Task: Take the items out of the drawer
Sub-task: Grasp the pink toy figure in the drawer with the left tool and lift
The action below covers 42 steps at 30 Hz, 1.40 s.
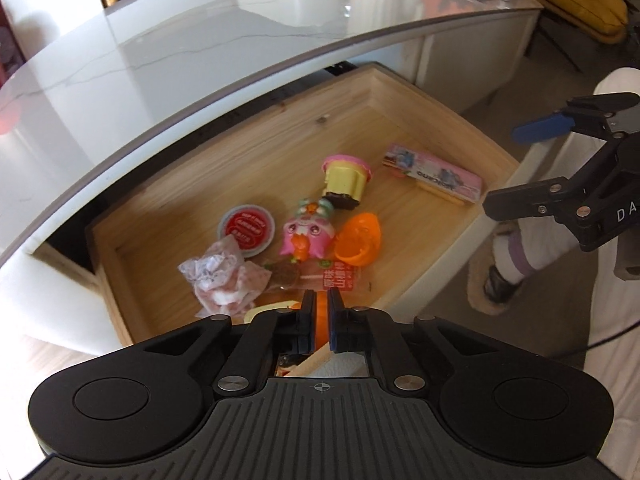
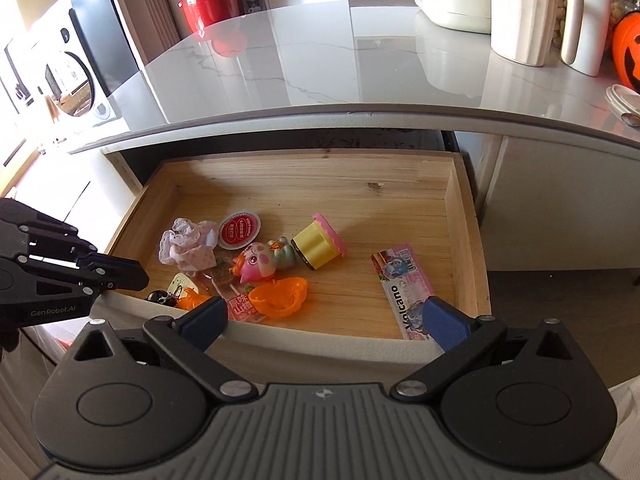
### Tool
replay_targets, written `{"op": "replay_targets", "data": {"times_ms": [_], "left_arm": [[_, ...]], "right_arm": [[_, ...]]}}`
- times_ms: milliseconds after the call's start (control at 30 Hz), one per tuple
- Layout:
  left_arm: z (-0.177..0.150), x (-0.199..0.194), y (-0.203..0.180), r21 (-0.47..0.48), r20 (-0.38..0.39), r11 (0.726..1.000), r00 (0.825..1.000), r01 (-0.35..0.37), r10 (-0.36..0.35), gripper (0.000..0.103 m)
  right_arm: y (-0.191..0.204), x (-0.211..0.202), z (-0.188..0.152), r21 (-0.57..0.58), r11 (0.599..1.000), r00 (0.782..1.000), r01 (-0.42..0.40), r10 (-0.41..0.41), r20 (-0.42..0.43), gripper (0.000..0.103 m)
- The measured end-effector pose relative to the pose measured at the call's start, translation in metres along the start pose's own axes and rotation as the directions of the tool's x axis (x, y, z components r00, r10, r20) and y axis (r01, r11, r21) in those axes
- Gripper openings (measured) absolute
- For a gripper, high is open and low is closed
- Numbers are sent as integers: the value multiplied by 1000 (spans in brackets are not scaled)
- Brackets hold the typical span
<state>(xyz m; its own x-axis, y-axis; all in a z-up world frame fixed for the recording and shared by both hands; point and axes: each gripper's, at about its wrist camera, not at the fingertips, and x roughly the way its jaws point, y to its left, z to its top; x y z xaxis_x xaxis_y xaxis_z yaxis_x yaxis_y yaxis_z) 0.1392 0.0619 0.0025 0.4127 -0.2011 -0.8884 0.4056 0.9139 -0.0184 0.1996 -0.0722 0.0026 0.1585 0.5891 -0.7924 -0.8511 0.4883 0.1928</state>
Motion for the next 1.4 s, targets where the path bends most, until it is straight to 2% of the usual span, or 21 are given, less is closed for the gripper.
{"op": "replay_targets", "data": {"times_ms": [100,167,233,300,400,467,533,600,667,700,733,767,800,867,900,967,1100,1200,1333,1367,1400], "left_arm": [[0,5,14,-119,-39,990,996,73,-78,4],[-1,7,20,-194,-47,977,993,94,-105,4],[-1,8,22,-229,-53,968,992,100,-115,3],[0,11,28,-303,-48,942,985,142,-164,3],[3,17,35,-405,-16,883,964,236,-265,3],[10,21,31,-407,-10,872,954,271,-301,3],[19,25,23,-381,-16,878,947,290,-320,4],[29,28,15,-354,-25,882,939,312,-343,4],[40,28,7,-305,-20,895,937,327,-349,12],[45,25,2,-257,-8,917,948,305,-317,20],[52,21,-5,-184,9,952,969,245,-247,22],[57,18,-12,-114,23,978,984,177,-175,22],[63,15,-20,-11,49,997,996,71,-71,22],[69,16,-30,138,85,989,996,-44,33,22],[71,20,-32,188,90,980,995,-59,43,22],[73,30,-31,255,77,966,997,-47,28,24],[75,70,-27,351,-21,935,998,-41,51,24],[74,93,-24,379,-48,923,995,-60,85,24],[73,116,-12,329,-113,944,993,4,36,24],[73,122,-10,324,-133,946,991,16,28,26],[73,126,-7,310,-147,950,989,35,12,36]], "right_arm": [[-2,0,1,-26,999,999,-29,28,-15,103],[-3,0,0,-57,997,999,-47,46,-20,103],[-1,0,-2,-119,991,997,-65,61,-37,103],[5,4,-6,-213,975,998,-59,49,-51,103],[18,8,-16,-320,948,1000,1,-10,-28,103],[19,8,-18,-340,940,999,6,-16,-27,103],[13,6,-14,-304,952,999,-29,18,-38,103],[-2,1,0,-207,970,991,-129,120,-57,103],[-17,-11,14,-132,974,982,-186,186,-9,103],[-24,-16,22,-124,975,982,-182,187,24,103],[-30,-21,31,-132,979,984,-158,166,57,103],[-37,-24,39,-147,982,987,-122,135,83,103],[-43,-25,47,-160,983,990,-85,101,95,103],[-58,-21,61,-171,985,994,-17,35,105,103],[-64,-18,66,-166,986,994,6,11,106,103],[-79,-9,71,-109,993,996,32,-22,88,103],[-96,8,71,-20,1000,1000,0,0,1,103],[-96,11,71,-31,999,1000,9,-10,-7,103],[-95,17,68,-45,999,999,5,-7,-35,103],[-95,18,68,-46,999,999,2,-4,-43,103],[-95,20,68,-47,999,999,-2,0,-49,103]]}}
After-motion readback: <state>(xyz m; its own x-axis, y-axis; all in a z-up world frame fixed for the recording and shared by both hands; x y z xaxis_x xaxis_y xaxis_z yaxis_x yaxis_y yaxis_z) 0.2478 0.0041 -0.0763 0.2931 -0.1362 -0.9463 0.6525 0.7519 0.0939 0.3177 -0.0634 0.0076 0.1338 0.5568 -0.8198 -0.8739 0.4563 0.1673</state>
